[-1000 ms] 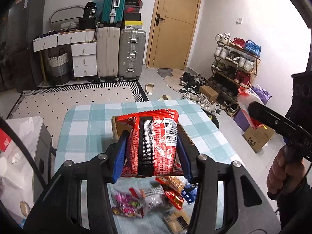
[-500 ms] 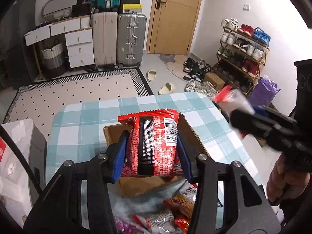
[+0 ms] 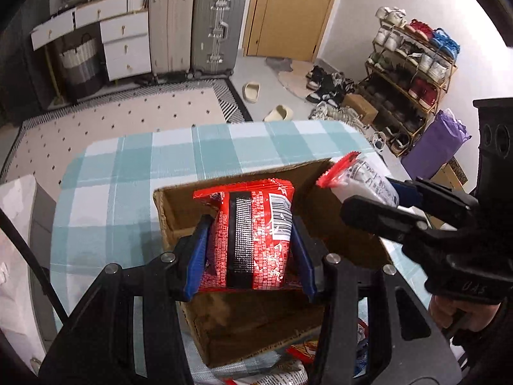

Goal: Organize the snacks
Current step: 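Carry the red wafer pack and white packet over the SF box, then open both grippers to drop the packs into the box, then move the left gripper to the cracker packet and grasp it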

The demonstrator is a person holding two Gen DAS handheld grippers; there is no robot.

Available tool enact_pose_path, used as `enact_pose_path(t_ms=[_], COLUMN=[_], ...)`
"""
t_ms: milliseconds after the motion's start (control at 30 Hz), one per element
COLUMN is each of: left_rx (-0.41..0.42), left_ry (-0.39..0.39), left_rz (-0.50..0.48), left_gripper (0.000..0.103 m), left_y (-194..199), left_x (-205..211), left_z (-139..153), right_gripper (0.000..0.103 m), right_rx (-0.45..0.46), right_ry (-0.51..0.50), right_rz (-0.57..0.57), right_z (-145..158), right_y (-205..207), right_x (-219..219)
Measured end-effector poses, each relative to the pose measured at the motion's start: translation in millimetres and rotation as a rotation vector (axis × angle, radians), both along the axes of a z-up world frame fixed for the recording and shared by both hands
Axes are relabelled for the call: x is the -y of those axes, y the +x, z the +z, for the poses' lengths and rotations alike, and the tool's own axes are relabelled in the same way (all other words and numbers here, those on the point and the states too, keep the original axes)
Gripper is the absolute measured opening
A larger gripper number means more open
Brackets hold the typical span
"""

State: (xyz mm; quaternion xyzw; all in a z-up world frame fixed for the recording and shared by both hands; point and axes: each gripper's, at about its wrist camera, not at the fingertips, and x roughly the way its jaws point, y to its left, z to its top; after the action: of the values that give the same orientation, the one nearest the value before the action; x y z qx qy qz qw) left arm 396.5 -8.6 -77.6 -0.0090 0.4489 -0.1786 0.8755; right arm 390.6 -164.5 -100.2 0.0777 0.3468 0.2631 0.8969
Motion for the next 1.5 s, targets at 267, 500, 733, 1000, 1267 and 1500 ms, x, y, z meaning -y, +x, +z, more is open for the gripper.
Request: enact_pose_path(t_ms=[267,500,733,1000,1267,1500], left_rx=[-0.024,-0.024,0.020,0.084,0.125,0.186], left_ry=[0.043,0.058,0.076,0.092,0.093,0.098], left_rz=[0.002,0.017,0.016,0.081,0.097,0.113], left_gripper=[0.045,0.045,0.058,0.071,0.078,0.079], left_y=[17.4,20.8,-4.3,-41.4,-89.5,-144.2], left_x=[10.4,15.9,16.8,11.3,3.9,-0.6], left_z=[-29.4,-35.8,-12.4,18.7,46.9,74.4], right_gripper=[0.044,0.053,0.063,0.077,0.086,0.095], right_rx=[-0.066,-0.084,-0.054,0.014,0.071,0.134], right_ry=[-0.001,-0.024,-0.014,-0.025,0.023,0.075], right_rz=[0.003,0.021,-0.002,0.009,-0.041,-0.066], right_z=[-31.6,-40.7,-27.4,2.5,26.1,52.0], right_y=[20.6,24.1,7.5,-30.5,-74.3,-122.5], right_x=[-2.4,-4.5,5.3,12.9,33.6,47.5])
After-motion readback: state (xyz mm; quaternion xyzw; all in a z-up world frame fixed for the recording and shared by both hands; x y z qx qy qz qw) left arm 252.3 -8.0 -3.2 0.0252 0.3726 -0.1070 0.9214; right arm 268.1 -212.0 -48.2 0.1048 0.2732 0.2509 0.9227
